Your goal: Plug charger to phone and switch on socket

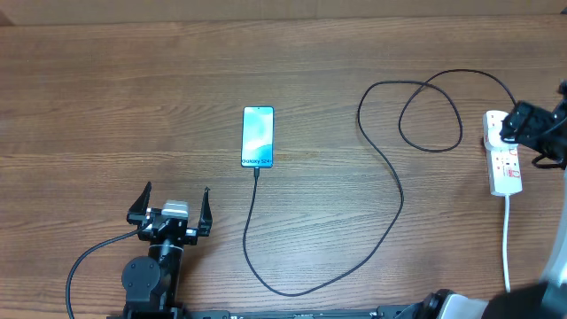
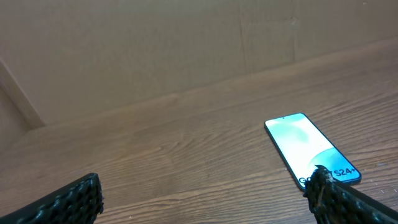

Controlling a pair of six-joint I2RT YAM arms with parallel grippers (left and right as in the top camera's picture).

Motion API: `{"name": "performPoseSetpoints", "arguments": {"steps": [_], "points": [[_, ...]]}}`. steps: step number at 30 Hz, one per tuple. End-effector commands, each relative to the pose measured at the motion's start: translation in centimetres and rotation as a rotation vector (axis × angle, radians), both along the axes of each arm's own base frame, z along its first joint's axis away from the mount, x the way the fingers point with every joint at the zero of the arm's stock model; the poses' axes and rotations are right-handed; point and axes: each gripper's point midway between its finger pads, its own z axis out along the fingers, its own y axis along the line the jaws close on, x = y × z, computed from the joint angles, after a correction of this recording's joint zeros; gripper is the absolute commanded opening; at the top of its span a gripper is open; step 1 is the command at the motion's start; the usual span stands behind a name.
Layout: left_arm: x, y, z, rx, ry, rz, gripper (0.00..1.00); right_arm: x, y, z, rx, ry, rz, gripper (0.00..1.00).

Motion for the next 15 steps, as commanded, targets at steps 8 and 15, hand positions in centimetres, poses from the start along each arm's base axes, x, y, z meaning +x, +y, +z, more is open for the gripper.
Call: {"name": "performPoseSetpoints", "arguments": {"steps": [8, 15], "points": [[0.0, -0.1, 0.1, 0.021, -0.008, -0.009, 1.0, -2.1, 12.8, 12.1, -0.117, -0.354, 0.327, 1.0], [0.0, -0.1, 0.1, 0.021, -0.008, -0.009, 1.0, -5.1, 17.8, 15.8, -0.122, -0.494, 0.479, 1.0]]}}
